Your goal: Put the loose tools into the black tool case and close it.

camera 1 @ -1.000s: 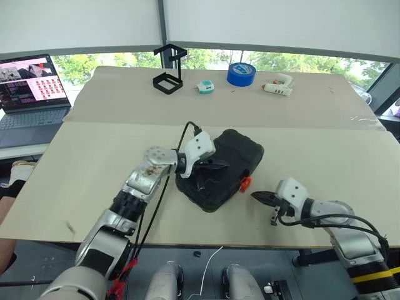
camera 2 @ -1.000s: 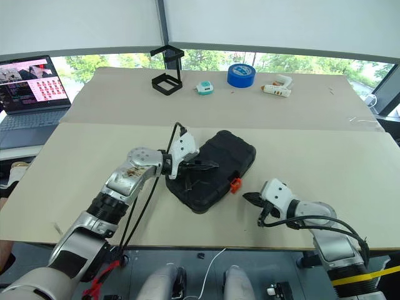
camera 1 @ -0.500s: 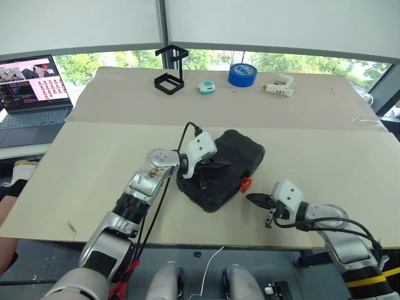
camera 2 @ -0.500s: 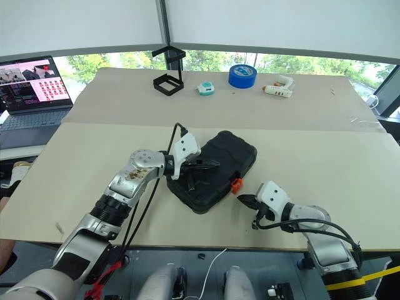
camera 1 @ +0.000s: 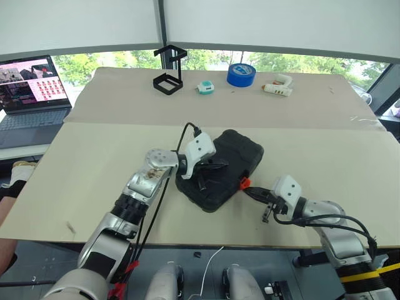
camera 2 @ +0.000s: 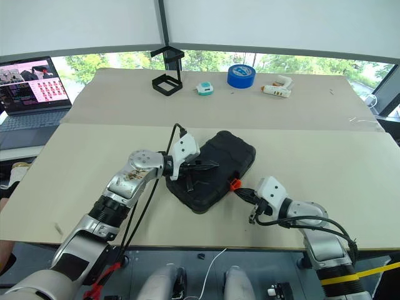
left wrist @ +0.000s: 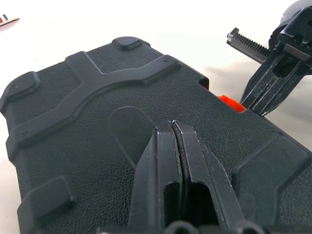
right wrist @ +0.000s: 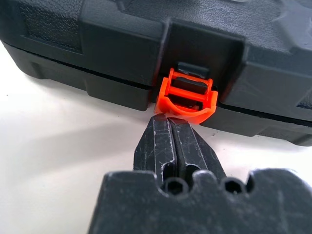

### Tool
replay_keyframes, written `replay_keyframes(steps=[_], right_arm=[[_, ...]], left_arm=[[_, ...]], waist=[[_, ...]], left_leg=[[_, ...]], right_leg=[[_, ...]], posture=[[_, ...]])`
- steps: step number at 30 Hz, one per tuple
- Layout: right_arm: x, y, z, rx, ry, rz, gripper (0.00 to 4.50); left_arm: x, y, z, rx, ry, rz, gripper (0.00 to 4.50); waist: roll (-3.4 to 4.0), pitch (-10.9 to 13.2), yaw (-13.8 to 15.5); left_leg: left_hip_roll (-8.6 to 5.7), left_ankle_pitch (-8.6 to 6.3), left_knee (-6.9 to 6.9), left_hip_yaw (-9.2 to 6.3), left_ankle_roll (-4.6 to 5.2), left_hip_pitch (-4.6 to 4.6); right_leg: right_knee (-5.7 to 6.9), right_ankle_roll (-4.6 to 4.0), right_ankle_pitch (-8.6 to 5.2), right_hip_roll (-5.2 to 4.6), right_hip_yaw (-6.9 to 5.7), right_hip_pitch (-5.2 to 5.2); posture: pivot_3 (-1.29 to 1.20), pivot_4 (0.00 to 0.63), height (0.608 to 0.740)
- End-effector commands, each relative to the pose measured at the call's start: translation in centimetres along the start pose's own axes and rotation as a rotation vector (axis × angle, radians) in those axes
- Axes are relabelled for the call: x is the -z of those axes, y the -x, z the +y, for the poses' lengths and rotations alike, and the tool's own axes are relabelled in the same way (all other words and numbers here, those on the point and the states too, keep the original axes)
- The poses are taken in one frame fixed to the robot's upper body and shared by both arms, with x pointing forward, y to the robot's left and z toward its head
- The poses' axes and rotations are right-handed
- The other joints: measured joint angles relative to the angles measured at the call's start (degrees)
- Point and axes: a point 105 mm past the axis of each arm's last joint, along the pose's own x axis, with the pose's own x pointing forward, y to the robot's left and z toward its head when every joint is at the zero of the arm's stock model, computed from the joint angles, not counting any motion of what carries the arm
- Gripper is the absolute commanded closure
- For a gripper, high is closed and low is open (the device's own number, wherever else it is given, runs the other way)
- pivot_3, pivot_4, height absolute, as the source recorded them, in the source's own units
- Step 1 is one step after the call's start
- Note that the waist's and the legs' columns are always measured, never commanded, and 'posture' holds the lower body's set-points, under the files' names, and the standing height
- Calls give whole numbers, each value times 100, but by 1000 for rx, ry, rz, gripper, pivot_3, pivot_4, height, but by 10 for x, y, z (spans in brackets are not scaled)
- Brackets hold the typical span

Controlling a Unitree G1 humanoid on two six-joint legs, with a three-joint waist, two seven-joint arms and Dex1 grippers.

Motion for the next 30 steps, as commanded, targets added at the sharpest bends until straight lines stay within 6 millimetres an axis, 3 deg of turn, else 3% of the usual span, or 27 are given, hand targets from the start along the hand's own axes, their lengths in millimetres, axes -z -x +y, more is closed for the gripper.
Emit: replay_keyframes(steps=[1, 9, 30], right_arm=[[-27, 1, -16, 58, 94, -108, 4500], [-38, 0, -15, 56, 55, -175, 4500], [-34, -18, -11, 40, 9, -162, 4500]], left_arm=[[36, -1, -13, 37, 80, 110, 4416], [43, 0, -16, 41, 107, 137, 4416], [54, 2, -24, 58, 153, 188, 4416]], waist=[[0, 0, -7], [0, 0, -64], [4, -5, -109]], left_leg=[[0, 0, 0, 0, 0, 1], [3, 0, -5, 0, 0, 18], [12, -5, -23, 2, -6, 75]], right_leg=[[0, 0, 0, 0, 0, 0], [0, -1, 0, 1, 3, 14], [-2, -8, -6, 1, 14, 55]], posture=[[0, 150, 740], [0, 150, 740], [0, 150, 740]])
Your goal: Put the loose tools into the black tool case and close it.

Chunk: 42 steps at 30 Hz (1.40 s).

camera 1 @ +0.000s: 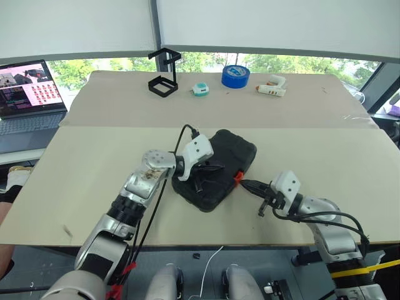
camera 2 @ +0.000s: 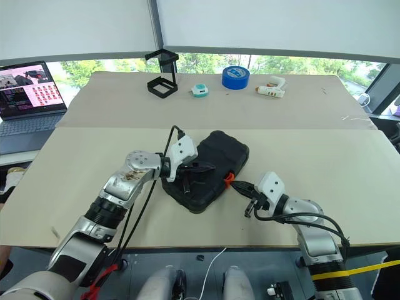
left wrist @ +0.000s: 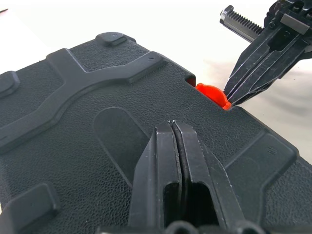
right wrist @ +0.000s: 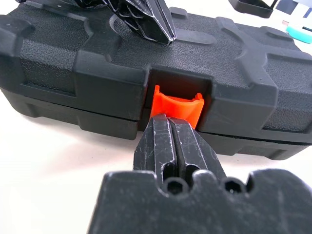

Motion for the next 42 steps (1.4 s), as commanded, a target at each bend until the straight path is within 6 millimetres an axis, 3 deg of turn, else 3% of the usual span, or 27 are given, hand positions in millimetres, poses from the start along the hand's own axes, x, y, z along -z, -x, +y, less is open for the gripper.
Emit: replay_keyframes(steps=[1, 13, 24, 34, 42], right_arm=[[-21, -12, -4, 5, 35, -64, 4500], [-9, -28, 3, -51, 1, 39, 4500], [-13, -40, -4, -59, 28, 31, 4500], [-36, -42, -15, -51, 69, -14, 4500], [-52, -57, -3, -133, 66, -13, 4500]], left_arm=[[45, -6, -20, 62, 120, 136, 4416], [49, -7, -24, 69, 133, 148, 4416], [52, -7, -24, 63, 136, 154, 4416], [55, -5, -26, 68, 142, 163, 4416], [57, -6, -29, 85, 161, 164, 4416]], waist=[[0, -1, -6], [-5, -69, -61], [-4, -86, -27], [-4, -86, -24], [-4, -86, -28]], left_leg=[[0, 0, -1, 0, 0, 1], [8, -2, -15, 3, -3, 14], [4, -2, -29, 8, -3, 14], [3, -2, -33, 9, -3, 10], [5, -2, -37, 10, -3, 9]], right_leg=[[0, 0, 0, 0, 0, 0], [-1, -8, -3, 7, 7, 3], [-6, -9, -6, 6, 15, -3], [-9, -8, -7, 5, 16, -7], [-9, -9, -7, 5, 18, -12]], posture=[[0, 150, 740], [0, 150, 740], [0, 150, 740], [0, 150, 740], [0, 150, 740]])
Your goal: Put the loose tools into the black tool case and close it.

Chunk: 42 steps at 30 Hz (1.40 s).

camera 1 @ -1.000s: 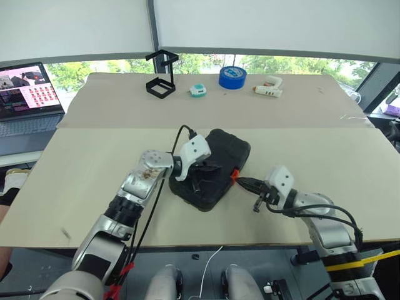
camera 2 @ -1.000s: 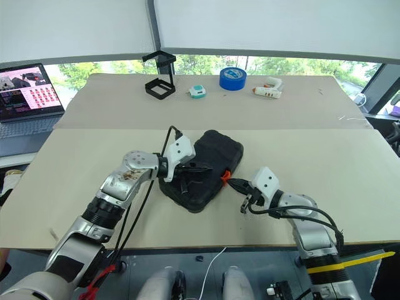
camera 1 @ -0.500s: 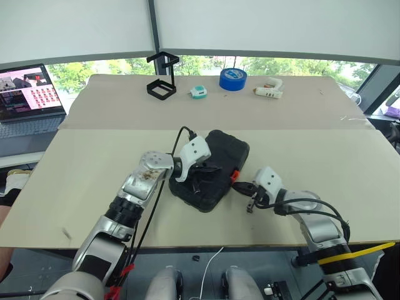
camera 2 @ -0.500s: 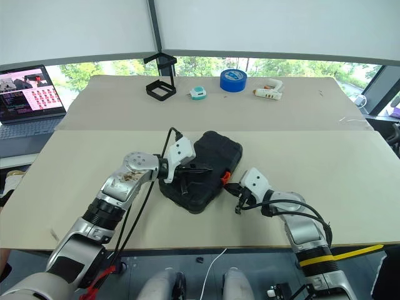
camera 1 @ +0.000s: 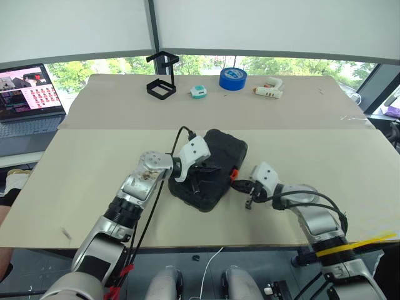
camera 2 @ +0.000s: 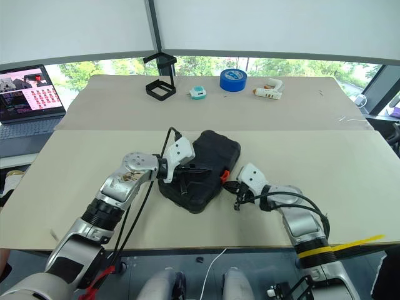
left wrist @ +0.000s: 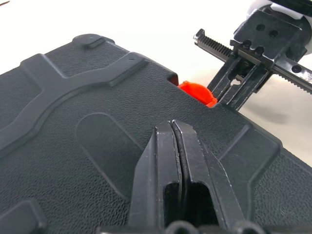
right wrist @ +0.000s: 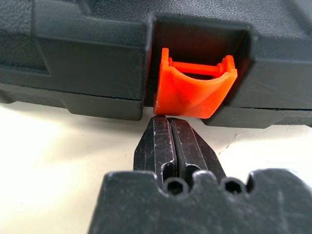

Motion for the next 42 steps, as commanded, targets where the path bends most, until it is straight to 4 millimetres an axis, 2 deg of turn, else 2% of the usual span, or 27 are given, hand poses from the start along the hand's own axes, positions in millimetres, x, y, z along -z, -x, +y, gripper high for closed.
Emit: replay_keyframes(steps=[1, 5, 8, 13, 19, 29, 32, 34, 37, 39, 42], right_arm=[[-69, -5, 1, -23, 140, -201, 4500], [-63, -5, 2, -28, 149, -179, 4500], [-47, 10, -7, -4, 149, -120, 4500], [-37, 23, -17, 28, 161, -82, 4500], [-41, 19, -22, 40, 164, -104, 4500], [-51, 2, -1, -60, 80, -159, 4500], [-48, 3, -2, -63, 84, -143, 4500], [-48, 11, -7, -52, 85, -148, 4500], [-48, 27, -14, -36, 83, -173, 4500], [-44, 39, -16, -38, 94, -170, 4500], [-41, 57, -22, -19, 96, -166, 4500]], left_arm=[[51, -11, -29, 99, 150, 147, 4416], [54, -10, -31, 103, 155, 153, 4416], [52, -6, -27, 78, 147, 131, 4416], [52, -1, -24, 62, 138, 119, 4416], [52, 0, -22, 54, 131, 114, 4416], [47, 0, -17, 24, 128, 89, 4416], [40, 6, -14, 7, 117, 37, 4416], [23, 17, -8, -33, 99, -76, 4416], [3, 44, -3, -79, 59, -197, 3718], [-7, 69, 1, -134, 16, -267, 3022], [-8, 104, 5, -233, -2, -299, 1853]], waist=[[0, 0, -3], [0, 0, -13], [0, 0, -11], [1, 0, 7], [1, -1, 5], [2, -2, -56], [2, -2, -86], [2, -2, -112], [1, -1, -123], [1, 0, -118], [-1, 5, -63]], left_leg=[[0, 0, 0, 0, 0, 0], [0, 0, -3, 0, 0, 1], [0, 0, -6, 1, 0, 1], [-2, -2, -16, 1, -1, -1], [-2, -2, -20, 3, -2, 10], [1, -2, -27, 4, -2, 25], [0, -2, -35, 4, -2, 30], [-1, -2, -38, 5, -3, 31], [1, -4, -50, 7, -5, 21], [1, -4, -50, 6, -6, -2], [-3, -1, -48, 10, -10, -35]], right_leg=[[0, 0, 0, 0, 0, 0], [0, -1, -1, 0, 0, -1], [-1, -2, -1, 0, 0, -2], [-12, 1, -4, -2, 0, -3], [-13, -1, -6, -3, 0, 5], [-10, -3, -6, 0, 6, 11], [-10, -5, -6, 0, 11, 11], [-10, -6, -7, 0, 15, 9], [-9, -10, -9, 2, 28, -12], [-6, -10, -9, 2, 29, -37], [4, -10, -8, -5, 32, -73]], posture=[[0, 150, 740], [0, 150, 740], [0, 150, 740], [0, 150, 740], [0, 150, 740], [0, 150, 740], [0, 150, 740], [0, 150, 740], [0, 150, 740], [0, 150, 740], [0, 150, 740]])
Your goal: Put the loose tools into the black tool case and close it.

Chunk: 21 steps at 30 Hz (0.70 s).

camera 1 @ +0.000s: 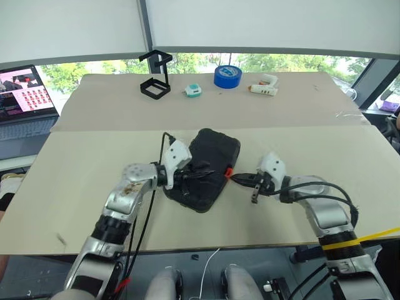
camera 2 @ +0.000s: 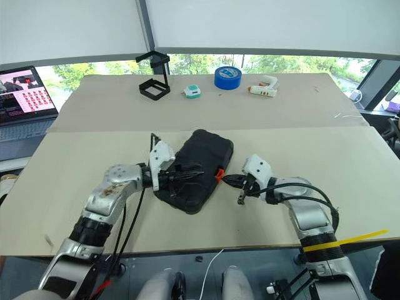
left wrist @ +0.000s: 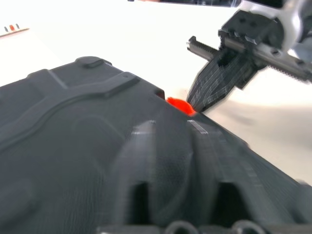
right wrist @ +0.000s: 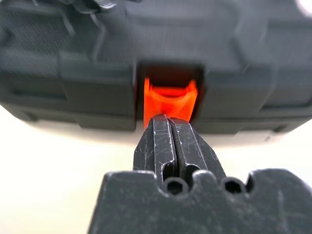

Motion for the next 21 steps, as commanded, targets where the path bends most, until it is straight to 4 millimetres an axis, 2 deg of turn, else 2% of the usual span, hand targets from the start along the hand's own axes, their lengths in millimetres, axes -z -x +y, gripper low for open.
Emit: replay_keyframes(steps=[1, 4, 6, 10, 12, 14, 15, 17, 21], right_arm=[[-15, 27, -10, 35, 50, -59, 4500], [-12, 44, -15, 53, 61, -40, 3626], [-5, 58, -18, 67, 80, -7, 2969], [8, 81, -25, 89, 170, 41, 1558], [9, 86, -28, 84, 227, 34, 868], [13, 89, -35, 100, 235, 48, 478], [14, 90, -37, 100, 225, 45, 12], [16, 90, -41, 111, 189, 30, 12], [21, 89, -39, 90, 176, 35, 12]], left_arm=[[-22, 46, 13, -135, -58, -72, 1592], [-18, 83, 18, -250, -54, -38, 419], [-7, 114, 21, -345, -56, 15, 0], [21, 171, 15, -493, -26, 150, 0], [29, 185, 12, -534, -43, 213, 0], [32, 194, 9, -572, -59, 233, 0], [33, 197, 9, -585, -63, 241, 0], [32, 197, 8, -611, -66, 228, 0], [29, 194, 6, -628, -92, 230, 0]], waist=[[-2, 7, 32], [-4, 15, 99], [-3, 16, 130], [-4, 19, 141], [-6, 24, 142], [-8, 27, 170], [-9, 28, 179], [-9, 28, 197], [-10, 29, 217]], left_leg=[[-1, 0, 0, 1, 0, -1], [-5, -1, 0, 5, 0, -6], [-7, -1, 0, 8, 0, -8], [-7, -4, -1, 10, 1, -12], [-7, -5, -1, 10, 0, -12], [-7, -7, -1, 10, -4, -12], [-6, -11, -1, 9, -11, -12], [-6, -14, -1, 9, -17, -13], [-5, -14, -1, 5, -16, -19]], right_leg=[[-3, 0, 0, -2, 0, -1], [-11, 1, 1, -15, 0, -3], [-15, 2, 1, -23, -1, -5], [-26, 0, -1, -39, -9, -7], [-28, -3, -2, -44, -13, -7], [-28, -8, -4, -47, -15, -6], [-28, -15, -7, -51, -19, -7], [-28, -42, -21, -61, -17, -6], [-27, -23, -9, -94, -26, -7]], posture=[[0, 150, 740], [0, 150, 740], [0, 150, 740], [0, 150, 740], [0, 150, 740], [0, 150, 740], [0, 150, 740], [0, 150, 740], [0, 150, 740]])
